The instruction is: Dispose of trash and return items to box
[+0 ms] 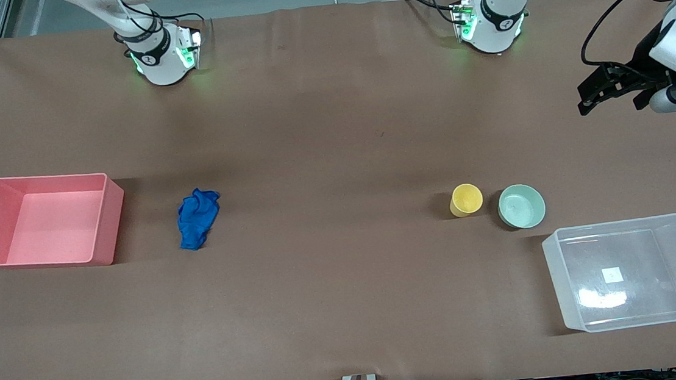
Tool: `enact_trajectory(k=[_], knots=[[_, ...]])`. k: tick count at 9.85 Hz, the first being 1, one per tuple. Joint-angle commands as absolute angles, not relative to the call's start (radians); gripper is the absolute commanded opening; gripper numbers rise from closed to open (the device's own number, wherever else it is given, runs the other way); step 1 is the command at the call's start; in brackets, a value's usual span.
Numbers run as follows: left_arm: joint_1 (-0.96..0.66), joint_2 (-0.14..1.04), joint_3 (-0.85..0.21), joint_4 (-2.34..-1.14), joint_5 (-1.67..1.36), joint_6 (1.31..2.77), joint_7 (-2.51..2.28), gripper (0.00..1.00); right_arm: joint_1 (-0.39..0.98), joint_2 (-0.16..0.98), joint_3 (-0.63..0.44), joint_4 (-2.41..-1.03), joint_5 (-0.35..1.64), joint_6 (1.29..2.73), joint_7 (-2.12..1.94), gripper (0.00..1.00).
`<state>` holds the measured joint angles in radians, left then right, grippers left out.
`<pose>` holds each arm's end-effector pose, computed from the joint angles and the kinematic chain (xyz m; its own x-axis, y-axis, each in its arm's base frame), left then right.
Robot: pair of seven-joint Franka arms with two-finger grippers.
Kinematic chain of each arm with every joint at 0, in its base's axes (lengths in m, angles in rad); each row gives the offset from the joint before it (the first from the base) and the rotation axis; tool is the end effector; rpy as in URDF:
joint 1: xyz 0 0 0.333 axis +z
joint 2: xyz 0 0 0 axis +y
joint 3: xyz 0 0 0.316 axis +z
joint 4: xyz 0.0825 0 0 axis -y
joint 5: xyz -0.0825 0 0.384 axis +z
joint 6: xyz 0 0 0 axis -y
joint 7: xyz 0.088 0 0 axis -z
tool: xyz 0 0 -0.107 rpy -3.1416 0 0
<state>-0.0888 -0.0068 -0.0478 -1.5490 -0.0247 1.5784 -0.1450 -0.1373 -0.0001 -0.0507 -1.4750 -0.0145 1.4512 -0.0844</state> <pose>0.5481 -0.0781 0.6393 0.9994 0.0086 0.0323 0.0077 -0.9995 0.0293 0.5324 -0.1030 0.6589 0.9942 -0.1051 -0.0248 -0.1048 -0.9944 0.0124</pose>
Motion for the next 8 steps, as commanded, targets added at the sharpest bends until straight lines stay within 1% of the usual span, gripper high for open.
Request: enact_trajectory(k=[1, 5, 6, 7, 8], knots=[[-0.092, 0.006, -0.049, -1.566, -0.006, 1.575, -0.156, 1.0, -0.146, -0.025, -0.046, -1.497, -0.006, 1.454, -0.092, 1.0], [-0.089, 0.017, -0.049, -1.562, -0.008, 1.578, -0.134, 1.0, -0.131, -0.021, -0.026, -1.503, -0.017, 1.45, -0.086, 1.0], [-0.089, 0.018, -0.048, -1.566, -0.008, 1.591, -0.133, 1.0, -0.124, -0.017, 0.015, -1.506, -0.02, 1.456, -0.04, 1.0], [-0.086, 0.021, -0.048, -1.589, -0.008, 1.618, -0.133, 1.0, -0.123, 0.015, 0.075, -1.511, -0.02, 1.466, 0.042, 1.0], [-0.084, 0.021, -0.046, -1.638, -0.006, 1.676, -0.132, 0.99, -0.12, 0.047, 0.118, -1.576, -0.02, 1.535, 0.079, 1.0]])
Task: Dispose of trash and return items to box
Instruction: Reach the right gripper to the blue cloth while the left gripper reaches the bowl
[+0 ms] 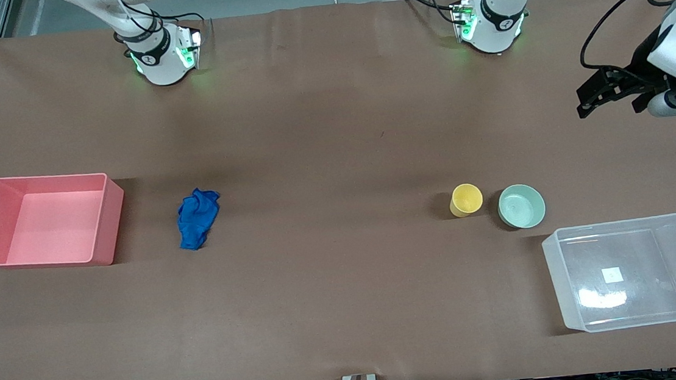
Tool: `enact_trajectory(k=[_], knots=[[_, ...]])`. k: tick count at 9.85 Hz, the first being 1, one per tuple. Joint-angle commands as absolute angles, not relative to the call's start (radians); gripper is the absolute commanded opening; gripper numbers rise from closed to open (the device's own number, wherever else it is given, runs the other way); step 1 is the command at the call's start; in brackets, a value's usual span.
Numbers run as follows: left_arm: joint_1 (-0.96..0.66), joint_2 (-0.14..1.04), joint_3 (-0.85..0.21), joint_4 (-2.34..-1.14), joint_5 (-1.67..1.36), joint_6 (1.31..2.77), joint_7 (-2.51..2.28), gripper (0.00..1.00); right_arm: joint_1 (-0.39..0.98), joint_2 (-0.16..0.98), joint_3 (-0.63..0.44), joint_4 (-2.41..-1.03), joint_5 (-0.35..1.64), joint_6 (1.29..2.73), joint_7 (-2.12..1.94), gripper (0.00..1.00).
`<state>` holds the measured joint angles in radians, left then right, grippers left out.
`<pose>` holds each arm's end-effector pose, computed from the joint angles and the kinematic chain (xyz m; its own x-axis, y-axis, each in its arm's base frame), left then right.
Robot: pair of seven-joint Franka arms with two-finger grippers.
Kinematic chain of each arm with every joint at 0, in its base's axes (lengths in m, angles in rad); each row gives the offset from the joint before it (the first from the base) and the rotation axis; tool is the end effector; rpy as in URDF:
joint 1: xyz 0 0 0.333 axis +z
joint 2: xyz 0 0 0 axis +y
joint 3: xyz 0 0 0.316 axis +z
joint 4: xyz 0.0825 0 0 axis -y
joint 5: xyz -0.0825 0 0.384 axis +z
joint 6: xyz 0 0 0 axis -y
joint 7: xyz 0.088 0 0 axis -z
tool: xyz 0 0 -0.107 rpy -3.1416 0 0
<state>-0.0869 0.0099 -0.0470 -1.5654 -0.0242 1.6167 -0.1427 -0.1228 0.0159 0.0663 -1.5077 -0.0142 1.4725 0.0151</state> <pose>0.5570 -0.0774 0.6257 0.9992 0.0100 0.0375 0.0088 -0.9995 0.0303 0.5486 -0.0330 0.6368 0.9960 -0.0728 -0.0508 -0.0722 -0.9973 0.0139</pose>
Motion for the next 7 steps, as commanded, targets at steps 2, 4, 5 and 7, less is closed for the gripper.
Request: enact_trajectory(k=[2, 4, 5, 7], knots=[[-0.066, 0.04, -0.048, -1.767, -0.006, 1.826, -0.126, 0.99, -0.107, 0.057, 0.191, -1.832, -0.023, 1.856, 0.185, 1.0], [-0.051, 0.11, -0.048, -1.868, -0.006, 1.984, -0.118, 0.99, -0.094, 0.162, 0.207, -2.007, -0.026, 2.145, 0.19, 1.0], [-0.038, 0.158, -0.048, -1.896, -0.006, 2.052, -0.085, 0.99, -0.084, 0.222, 0.207, -2.047, -0.026, 2.234, 0.19, 1.0], [-0.017, 0.254, -0.048, -1.913, -0.006, 2.162, -0.055, 0.99, -0.072, 0.331, 0.207, -2.109, -0.026, 2.394, 0.193, 1.0]])
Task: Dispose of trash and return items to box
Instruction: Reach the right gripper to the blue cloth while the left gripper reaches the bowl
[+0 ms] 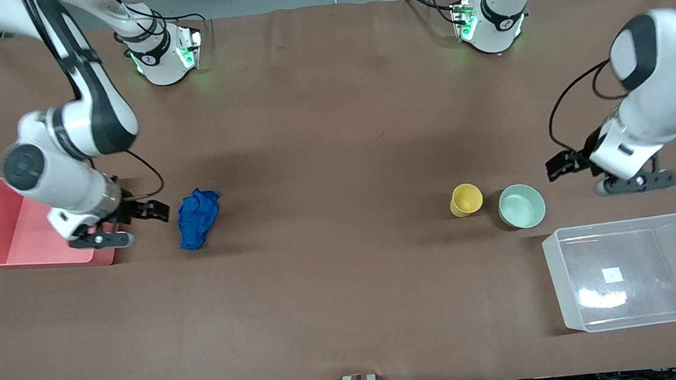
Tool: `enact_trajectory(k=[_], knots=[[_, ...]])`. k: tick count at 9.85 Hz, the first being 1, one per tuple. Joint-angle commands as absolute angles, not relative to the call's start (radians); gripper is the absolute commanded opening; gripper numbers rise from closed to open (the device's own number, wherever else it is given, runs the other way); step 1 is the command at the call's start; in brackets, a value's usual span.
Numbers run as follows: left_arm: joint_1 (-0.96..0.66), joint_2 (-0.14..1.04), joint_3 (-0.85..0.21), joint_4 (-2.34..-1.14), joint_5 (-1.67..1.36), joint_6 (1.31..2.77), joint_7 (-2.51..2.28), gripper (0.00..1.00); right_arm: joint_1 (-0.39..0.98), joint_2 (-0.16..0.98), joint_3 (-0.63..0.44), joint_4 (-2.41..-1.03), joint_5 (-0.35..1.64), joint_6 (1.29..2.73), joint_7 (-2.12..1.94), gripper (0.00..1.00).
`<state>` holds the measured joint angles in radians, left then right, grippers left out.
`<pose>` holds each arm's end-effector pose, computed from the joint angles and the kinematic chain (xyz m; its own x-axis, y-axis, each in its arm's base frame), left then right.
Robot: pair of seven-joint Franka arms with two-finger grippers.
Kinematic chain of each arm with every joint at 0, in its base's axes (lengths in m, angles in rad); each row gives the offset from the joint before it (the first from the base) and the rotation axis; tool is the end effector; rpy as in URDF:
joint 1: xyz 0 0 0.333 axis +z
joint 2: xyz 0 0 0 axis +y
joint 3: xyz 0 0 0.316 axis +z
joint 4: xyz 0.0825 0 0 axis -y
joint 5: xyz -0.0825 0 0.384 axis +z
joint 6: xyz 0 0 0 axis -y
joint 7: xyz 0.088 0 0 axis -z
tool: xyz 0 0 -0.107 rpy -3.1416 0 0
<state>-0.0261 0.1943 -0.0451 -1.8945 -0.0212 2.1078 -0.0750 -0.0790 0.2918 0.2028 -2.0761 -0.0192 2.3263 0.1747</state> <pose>0.6049 -0.0430 0.4035 0.9997 0.0156 0.0169 0.0152 -0.9995 0.0285 0.5769 0.0692 0.2876 0.9981 -0.0439 -0.0424 -0.0455 -0.9983 -0.0377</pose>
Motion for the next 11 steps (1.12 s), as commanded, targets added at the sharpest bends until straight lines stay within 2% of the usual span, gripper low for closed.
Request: enact_trajectory(k=[1, 3, 4, 6, 7, 8, 9, 10, 11], knots=[[-0.017, 0.303, -0.048, -1.917, -0.006, 2.219, -0.055, 0.98, -0.058, 0.378, 0.207, -2.137, -0.026, 2.47, 0.228, 0.99], [-0.015, 0.366, -0.046, -1.968, -0.006, 2.352, -0.055, 0.98, -0.028, 0.44, 0.207, -2.144, -0.026, 2.525, 0.285, 0.89], [-0.015, 0.395, -0.046, -1.976, -0.006, 2.387, -0.055, 0.98, -0.028, 0.445, 0.207, -2.152, -0.026, 2.525, 0.285, 0.79], [-0.011, 0.449, -0.046, -1.98, -0.005, 2.442, -0.055, 0.98, -0.025, 0.446, 0.209, -2.171, -0.026, 2.533, 0.287, 0.3], [-0.011, 0.472, -0.048, -1.993, -0.005, 2.486, -0.055, 0.98, -0.028, 0.446, 0.209, -2.165, -0.026, 2.525, 0.29, 0.09], [-0.009, 0.497, -0.048, -2.005, -0.005, 2.529, -0.055, 0.98, -0.029, 0.446, 0.21, -2.158, -0.025, 2.526, 0.293, 0.01], [-0.009, 0.512, -0.046, -2.014, -0.005, 2.555, -0.055, 0.97, -0.029, 0.445, 0.21, -2.148, -0.025, 2.525, 0.319, 0.01], [-0.006, 0.526, -0.048, -2.02, -0.005, 2.571, -0.055, 0.91, -0.026, 0.445, 0.216, -2.134, -0.025, 2.523, 0.346, 0.01], [0.0, 0.537, -0.048, -2.02, -0.005, 2.576, -0.055, 0.78, -0.029, 0.439, 0.225, -2.111, -0.025, 2.495, 0.357, 0.01]])
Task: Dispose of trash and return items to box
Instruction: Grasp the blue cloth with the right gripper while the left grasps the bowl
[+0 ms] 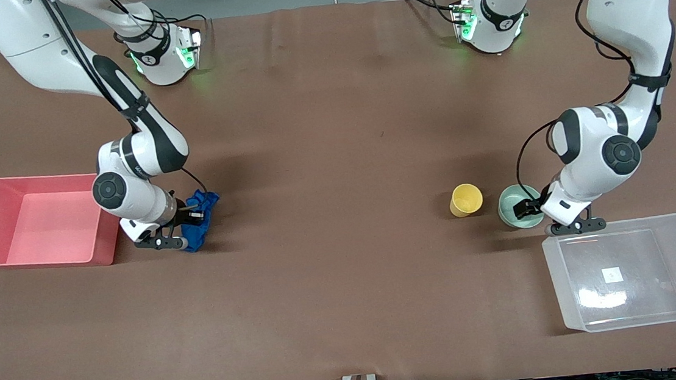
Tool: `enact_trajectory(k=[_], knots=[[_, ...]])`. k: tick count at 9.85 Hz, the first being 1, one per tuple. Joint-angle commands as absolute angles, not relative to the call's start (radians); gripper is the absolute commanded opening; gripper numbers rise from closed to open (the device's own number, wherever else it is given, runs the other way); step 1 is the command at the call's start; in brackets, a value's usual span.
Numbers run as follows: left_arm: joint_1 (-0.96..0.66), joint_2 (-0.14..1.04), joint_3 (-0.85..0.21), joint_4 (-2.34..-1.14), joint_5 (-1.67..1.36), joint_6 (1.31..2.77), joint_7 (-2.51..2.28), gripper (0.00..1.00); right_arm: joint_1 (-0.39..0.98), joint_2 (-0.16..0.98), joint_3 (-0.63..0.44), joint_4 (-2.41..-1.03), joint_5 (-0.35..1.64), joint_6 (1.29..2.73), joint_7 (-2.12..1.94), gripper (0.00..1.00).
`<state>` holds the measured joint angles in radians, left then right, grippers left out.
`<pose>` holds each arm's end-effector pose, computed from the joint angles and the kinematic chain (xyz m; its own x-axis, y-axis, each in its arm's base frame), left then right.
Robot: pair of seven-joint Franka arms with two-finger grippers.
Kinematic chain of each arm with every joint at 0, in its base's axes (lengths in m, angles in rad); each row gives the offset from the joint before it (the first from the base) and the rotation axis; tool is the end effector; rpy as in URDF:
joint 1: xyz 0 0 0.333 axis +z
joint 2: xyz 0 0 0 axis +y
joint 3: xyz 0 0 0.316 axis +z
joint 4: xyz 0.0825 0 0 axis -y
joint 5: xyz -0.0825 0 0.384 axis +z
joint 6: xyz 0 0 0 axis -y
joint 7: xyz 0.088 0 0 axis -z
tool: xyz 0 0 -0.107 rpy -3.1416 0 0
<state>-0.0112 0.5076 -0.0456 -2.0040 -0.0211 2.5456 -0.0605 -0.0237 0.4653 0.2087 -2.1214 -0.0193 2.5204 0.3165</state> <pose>0.6093 -0.0337 0.2037 0.9991 0.0276 0.0318 0.0265 -0.9990 0.0366 0.5601 0.1062 0.1885 0.9882 -0.1312 -0.0789 -0.1362 -0.9888 -0.0612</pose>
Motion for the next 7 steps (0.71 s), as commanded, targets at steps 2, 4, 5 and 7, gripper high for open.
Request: enact_trajectory(k=[2, 4, 5, 7], knots=[[0.002, 0.54, -0.048, -2.02, -0.005, 2.576, -0.055, 0.22, -0.031, 0.396, 0.227, -2.012, -0.023, 2.281, 0.367, 0.01], [0.0, 0.535, -0.048, -2.019, -0.005, 2.576, -0.054, 0.02, -0.057, 0.286, 0.226, -1.93, -0.023, 2.051, 0.342, 0.01], [0.0, 0.532, -0.048, -2.02, -0.005, 2.573, -0.054, 0.0, -0.078, 0.222, 0.213, -1.913, -0.025, 1.964, 0.271, 0.01], [0.002, 0.525, -0.048, -2.019, -0.005, 2.568, -0.031, 0.0, -0.104, 0.114, 0.113, -1.911, -0.028, 1.863, 0.113, 0.01]])
